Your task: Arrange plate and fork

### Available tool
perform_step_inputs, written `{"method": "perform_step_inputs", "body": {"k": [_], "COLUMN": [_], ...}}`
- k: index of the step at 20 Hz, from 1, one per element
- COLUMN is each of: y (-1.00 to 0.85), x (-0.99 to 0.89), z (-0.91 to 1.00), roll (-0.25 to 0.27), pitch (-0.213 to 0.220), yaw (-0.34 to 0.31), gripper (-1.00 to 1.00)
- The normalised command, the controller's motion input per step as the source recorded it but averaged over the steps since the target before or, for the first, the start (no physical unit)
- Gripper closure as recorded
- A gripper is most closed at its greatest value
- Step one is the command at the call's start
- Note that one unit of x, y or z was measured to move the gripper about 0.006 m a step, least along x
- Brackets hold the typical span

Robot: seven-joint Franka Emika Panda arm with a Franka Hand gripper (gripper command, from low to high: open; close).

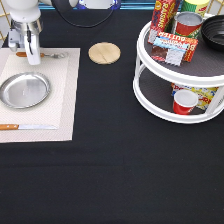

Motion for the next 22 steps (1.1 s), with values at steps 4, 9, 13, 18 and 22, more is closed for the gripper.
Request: {"method": "perform_step_inputs", "body": {"k": [4,9,13,18,22], "y": [-0.31,-0.07,0.18,0.34,0.18], "x": [-0.34,-0.21,0.30,0.12,-0.16], "z": [0.00,-0.03,0.04,-0.01,-0.07], "roll": [0.036,0.000,-0.052,-0.052,-0.013], "pitch": [0.002,-0.001,-0.001,-0.010,-0.051], "yaw": [-0.212,-0.215,-0.116,-0.006,0.066], "gripper": [1.00,1.00,1.00,1.00,1.00]}}
